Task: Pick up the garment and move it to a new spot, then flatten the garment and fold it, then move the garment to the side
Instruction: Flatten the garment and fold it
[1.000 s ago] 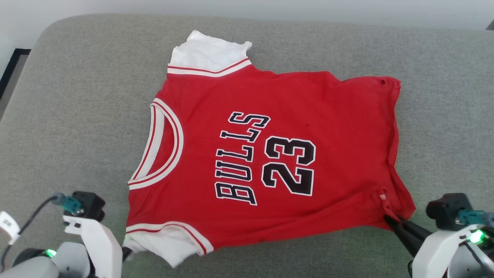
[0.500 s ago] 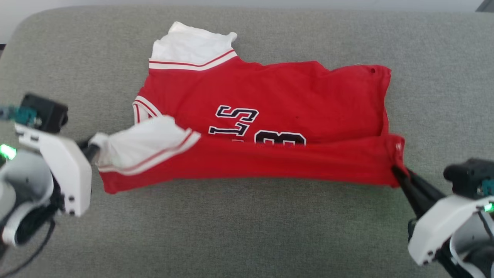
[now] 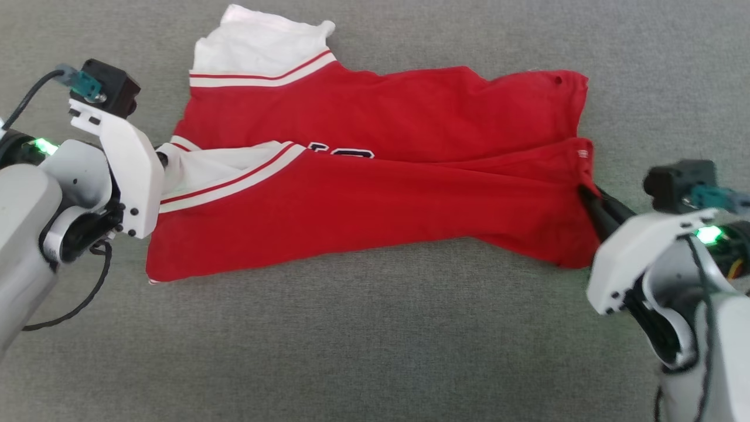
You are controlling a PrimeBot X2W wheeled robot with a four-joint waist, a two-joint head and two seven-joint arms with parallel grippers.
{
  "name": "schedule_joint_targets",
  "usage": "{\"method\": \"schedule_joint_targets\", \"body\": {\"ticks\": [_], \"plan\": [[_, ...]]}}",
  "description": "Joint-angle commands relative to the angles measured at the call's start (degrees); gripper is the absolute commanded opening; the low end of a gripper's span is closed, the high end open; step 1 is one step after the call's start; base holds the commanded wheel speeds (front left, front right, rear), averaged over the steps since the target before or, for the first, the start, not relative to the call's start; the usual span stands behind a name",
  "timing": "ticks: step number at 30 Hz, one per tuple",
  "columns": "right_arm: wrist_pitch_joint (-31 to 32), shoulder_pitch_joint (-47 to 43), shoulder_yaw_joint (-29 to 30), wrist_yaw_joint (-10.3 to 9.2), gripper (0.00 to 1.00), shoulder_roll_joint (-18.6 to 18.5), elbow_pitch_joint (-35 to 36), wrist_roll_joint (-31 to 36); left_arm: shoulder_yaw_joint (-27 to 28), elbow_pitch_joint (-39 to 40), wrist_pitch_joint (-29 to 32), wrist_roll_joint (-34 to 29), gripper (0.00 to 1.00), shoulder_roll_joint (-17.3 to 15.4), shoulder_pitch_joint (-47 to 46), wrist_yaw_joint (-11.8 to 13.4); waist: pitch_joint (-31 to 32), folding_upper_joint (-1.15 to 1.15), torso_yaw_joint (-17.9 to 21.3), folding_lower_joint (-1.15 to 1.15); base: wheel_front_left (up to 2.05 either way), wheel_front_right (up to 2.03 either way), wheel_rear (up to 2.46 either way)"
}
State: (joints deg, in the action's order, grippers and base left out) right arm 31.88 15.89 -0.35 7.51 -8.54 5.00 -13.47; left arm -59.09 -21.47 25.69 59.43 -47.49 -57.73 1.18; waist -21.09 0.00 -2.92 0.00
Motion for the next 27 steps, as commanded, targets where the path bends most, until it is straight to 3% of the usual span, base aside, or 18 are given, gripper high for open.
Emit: {"method": "schedule_joint_targets", "body": {"ticks": [1, 6, 7, 8, 9, 10, 11, 12, 13, 14, 21, 27], "plan": [[0.7, 2.0, -0.4, -0.04, 0.00, 0.7, -2.7, 0.4, -0.5, -4.2, 0.7, 0.0, 0.00, 1.7, -1.2, -1.6, -0.7, 0.00, 0.7, 0.00, 0.00, 0.00, 0.00], [3.2, 5.9, -2.6, -0.04, 0.00, 1.9, -8.8, 0.6, -1.4, -15.1, 2.8, 2.0, 0.00, 6.0, -2.2, -4.9, -1.7, 0.00, 1.3, 0.00, 0.00, 0.00, 0.00], [3.9, 6.5, -2.7, -0.04, 0.06, 1.9, -9.7, 0.5, -1.3, -17.1, 3.3, 2.8, 0.00, 6.9, -2.1, -5.3, -1.8, 0.00, 1.3, 0.00, 0.00, 0.00, 0.00], [4.5, 7.0, -3.1, -0.04, 0.29, 2.0, -10.4, 0.4, -1.4, -18.9, 4.0, 3.4, 0.00, 7.7, -1.9, -5.7, -1.8, 0.00, 1.3, 0.00, 0.00, 0.00, 0.00], [5.0, 7.5, -3.6, -0.04, 0.42, 1.8, -10.9, 0.4, -1.4, -20.7, 4.8, 3.9, 0.00, 8.4, -1.7, -6.0, -1.8, 0.00, 1.3, 0.00, 0.00, 0.00, 0.00], [5.5, 7.8, -4.0, -0.04, 0.65, 1.5, -11.1, 0.3, -1.3, -22.2, 5.5, 4.7, 0.01, 9.0, -1.6, -6.1, -1.7, 0.00, 1.3, 0.00, 0.00, 0.00, 0.00], [5.9, 8.1, -4.0, -0.04, 1.00, 1.5, -11.3, -0.1, -1.2, -23.3, 6.0, 5.2, 0.23, 9.4, -1.6, -6.3, -1.6, 0.00, 1.3, 0.00, 0.00, 0.00, 0.00], [6.3, 8.1, -3.8, -0.04, 1.00, 1.5, -11.1, -0.4, -0.9, -24.2, 6.3, 5.8, 0.48, 9.7, -1.9, -6.5, -1.4, 0.00, 1.2, 0.00, 0.00, 0.00, 0.00], [6.6, 8.1, -3.7, -0.04, 1.00, 1.6, -10.4, -0.8, -0.4, -24.8, 6.3, 6.7, 0.88, 10.1, -2.2, -6.6, -1.1, 0.00, 1.1, 0.00, 0.00, 0.00, 0.00], [6.7, 7.9, -3.5, -0.04, 1.00, 1.6, -9.7, -1.3, -0.2, -25.2, 6.6, 6.6, 1.00, 10.2, -2.6, -6.6, -0.8, 0.00, 1.0, 0.00, 0.00, 0.00, 0.00], [5.6, 4.7, -0.7, -0.03, 1.00, 1.4, -3.6, -2.9, -0.6, -23.5, 5.7, 5.4, 1.00, 9.0, -3.8, -6.9, 1.4, 0.00, 0.3, 0.00, 0.00, 0.00, 0.00], [0.8, 0.3, 2.8, -0.03, 1.00, 2.5, 3.7, -2.2, 0.2, -17.8, 6.7, 6.9, 1.00, 6.1, -1.2, -3.6, 3.5, 0.00, 0.0, 0.00, 0.00, 0.00, 0.00]]}}
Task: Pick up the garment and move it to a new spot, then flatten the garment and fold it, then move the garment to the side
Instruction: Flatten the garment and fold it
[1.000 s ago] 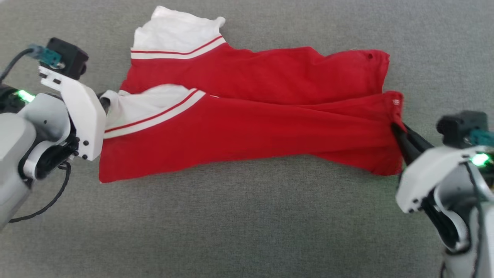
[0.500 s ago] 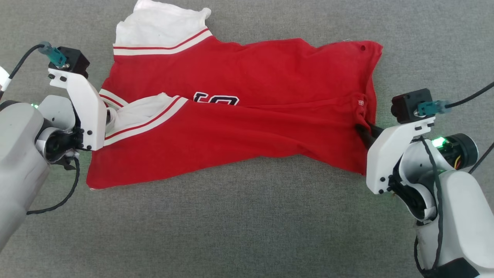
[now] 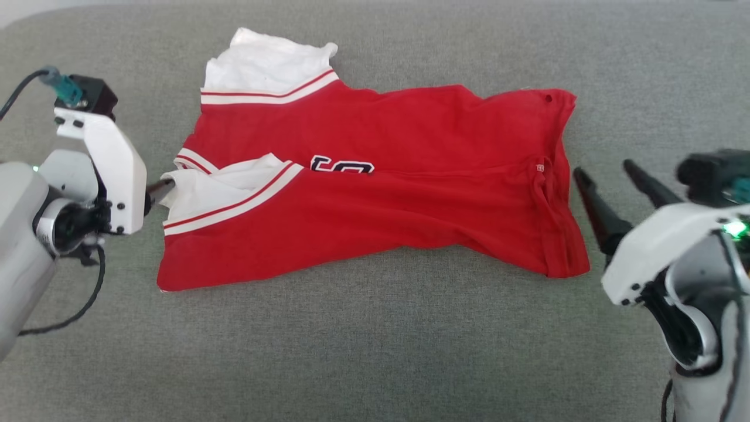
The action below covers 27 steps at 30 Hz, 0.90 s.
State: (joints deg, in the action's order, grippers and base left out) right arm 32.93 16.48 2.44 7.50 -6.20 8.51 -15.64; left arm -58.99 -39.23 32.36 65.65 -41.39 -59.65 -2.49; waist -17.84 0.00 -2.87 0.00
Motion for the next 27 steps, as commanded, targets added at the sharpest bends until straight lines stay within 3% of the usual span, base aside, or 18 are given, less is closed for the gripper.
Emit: {"method": "schedule_joint_targets", "body": {"ticks": [1, 9, 16, 21, 24, 25, 26, 27], "plan": [[-1.6, -0.9, 0.5, -0.02, 1.00, 0.5, 1.1, 0.0, 0.1, 1.5, 0.4, 0.9, 1.00, -0.7, 1.3, 0.9, 0.5, 0.00, 0.1, 0.00, 0.00, 0.00, 0.00], [-11.4, -5.5, 3.8, -0.02, 1.00, 2.9, 4.9, 1.0, 0.7, 15.8, 4.0, 4.5, 1.00, -6.8, 8.3, 9.3, 1.0, 0.00, 1.9, 0.00, 0.00, 0.00, 0.00], [-15.0, -8.6, 5.7, -0.02, 1.00, 3.3, 5.2, -0.9, 0.5, 24.8, 6.9, 6.3, 1.00, -11.3, 13.2, 17.4, 0.1, 0.00, 3.3, 0.00, 0.00, 0.00, 0.00], [-14.1, -10.3, 5.4, -0.02, 1.00, 3.3, 4.2, -3.7, 1.1, 25.0, 5.9, 8.1, 1.00, -12.1, 15.8, 19.3, -0.8, 0.00, 4.5, 0.00, 0.00, 0.00, 0.00], [-11.9, -10.9, 4.9, -0.02, 1.00, 3.3, 3.2, -3.6, 1.1, 23.5, 5.8, 9.2, 1.00, -11.3, 17.2, 19.0, -1.4, 0.00, 5.0, 0.00, 0.00, 0.00, 0.00], [-10.6, -10.9, 4.3, -0.02, 1.00, 3.3, 2.9, -3.3, 0.9, 23.1, 5.7, 9.2, 0.45, -10.9, 17.4, 18.7, -1.6, 0.00, 5.1, 0.00, 0.00, 0.00, 0.00], [-9.2, -10.8, 3.4, -0.01, 1.00, 3.4, 2.7, -3.3, 0.9, 22.7, 5.6, 9.4, 0.00, -10.5, 17.5, 18.3, -1.8, 0.00, 5.2, 0.00, 0.00, 0.00, 0.00], [-7.8, -10.7, 3.3, -0.01, 1.00, 3.3, 2.2, -3.9, 0.9, 22.2, 5.6, 9.8, 0.00, -10.2, 17.6, 18.0, -2.0, 0.00, 5.2, 0.00, 0.00, 0.00, 0.00]]}}
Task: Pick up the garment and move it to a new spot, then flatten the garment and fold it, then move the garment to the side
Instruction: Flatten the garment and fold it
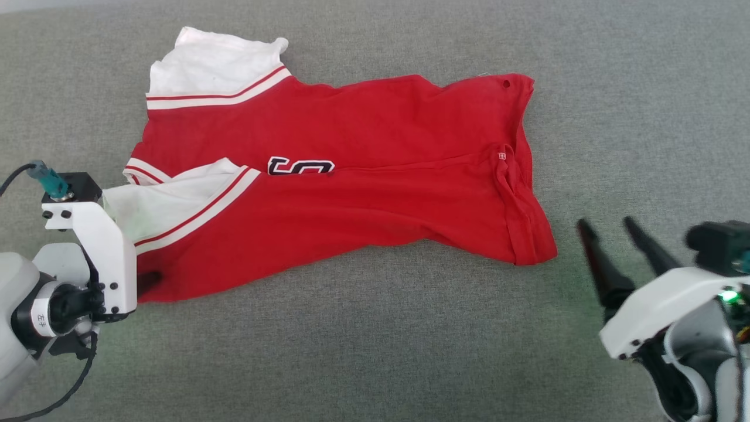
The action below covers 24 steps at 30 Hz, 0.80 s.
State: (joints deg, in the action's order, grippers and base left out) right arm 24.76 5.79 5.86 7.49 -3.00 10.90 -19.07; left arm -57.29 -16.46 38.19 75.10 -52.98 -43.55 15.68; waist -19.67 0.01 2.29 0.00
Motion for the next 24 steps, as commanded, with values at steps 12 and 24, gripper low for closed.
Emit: {"method": "schedule_joint_targets", "body": {"ticks": [12, 24], "plan": [[17.4, 8.7, -3.2, 0.00, 1.00, 0.1, -6.3, 1.7, -1.5, -3.0, 0.6, -0.8, 0.00, 4.9, -1.6, -2.2, -1.9, -0.01, -2.4, 0.00, 0.00, 0.00, 0.00], [32.6, 16.3, -7.0, 0.02, 0.19, 0.4, -20.8, 4.7, -1.8, -6.0, -0.2, -1.7, 0.00, 8.4, -3.6, -4.7, -2.9, -0.01, -5.1, 0.00, 0.00, 0.00, 0.00]]}}
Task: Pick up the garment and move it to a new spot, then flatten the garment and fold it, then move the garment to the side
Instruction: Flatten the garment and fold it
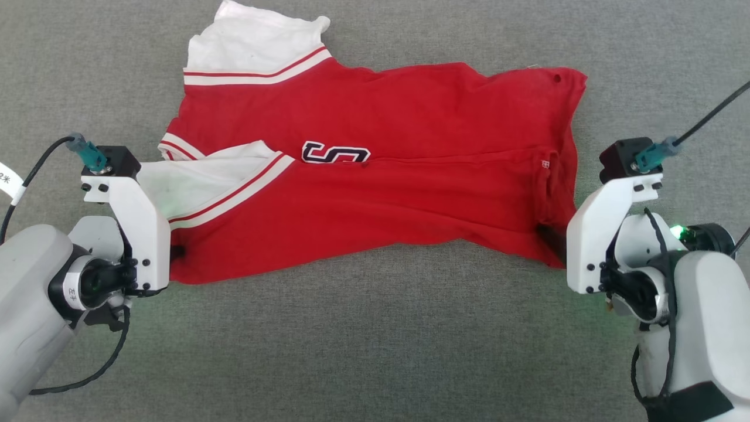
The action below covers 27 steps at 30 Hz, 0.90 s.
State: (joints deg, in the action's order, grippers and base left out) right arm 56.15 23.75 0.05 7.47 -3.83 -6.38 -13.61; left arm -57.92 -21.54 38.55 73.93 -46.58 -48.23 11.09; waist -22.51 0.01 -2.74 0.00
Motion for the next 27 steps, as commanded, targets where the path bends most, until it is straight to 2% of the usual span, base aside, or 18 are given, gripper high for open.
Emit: {"method": "schedule_joint_targets", "body": {"ticks": [1, 7, 13, 19, 27], "plan": [[1.7, -1.3, -1.1, 0.04, 0.00, 1.3, -4.5, -1.0, -1.3, -1.3, -0.6, -0.7, 0.00, 2.3, 0.9, -0.3, 0.0, -0.01, -0.2, 0.00, 0.00, 0.00, 0.00], [2.7, 0.0, 0.4, 0.03, 0.00, 0.7, -3.5, -3.4, -0.6, -2.5, -1.3, -0.2, 0.00, 2.0, 0.9, -1.1, 0.6, -0.01, -0.9, 0.00, 0.00, 0.00, 0.00], [7.6, -2.2, 2.2, 0.01, 0.00, -2.2, 5.5, -7.3, 0.1, 0.8, 0.9, 1.2, 0.00, -1.8, 1.7, 0.5, 2.4, -0.01, -1.6, 0.00, 0.00, 0.00, 0.00], [12.2, -7.1, 3.1, 0.01, 0.00, -4.9, 13.9, -9.2, 0.1, 8.1, 2.8, 1.7, 0.00, -5.8, 3.5, 4.4, 4.0, -0.01, -2.3, 0.00, 0.00, 0.00, 0.00], [18.4, -15.8, 5.4, 0.00, 0.00, -5.4, 23.2, -11.1, -1.3, 18.3, 4.0, 3.1, 0.00, -9.6, 9.1, 9.7, 5.2, -0.01, -3.2, 0.00, 0.00, 0.00, 0.00]]}}
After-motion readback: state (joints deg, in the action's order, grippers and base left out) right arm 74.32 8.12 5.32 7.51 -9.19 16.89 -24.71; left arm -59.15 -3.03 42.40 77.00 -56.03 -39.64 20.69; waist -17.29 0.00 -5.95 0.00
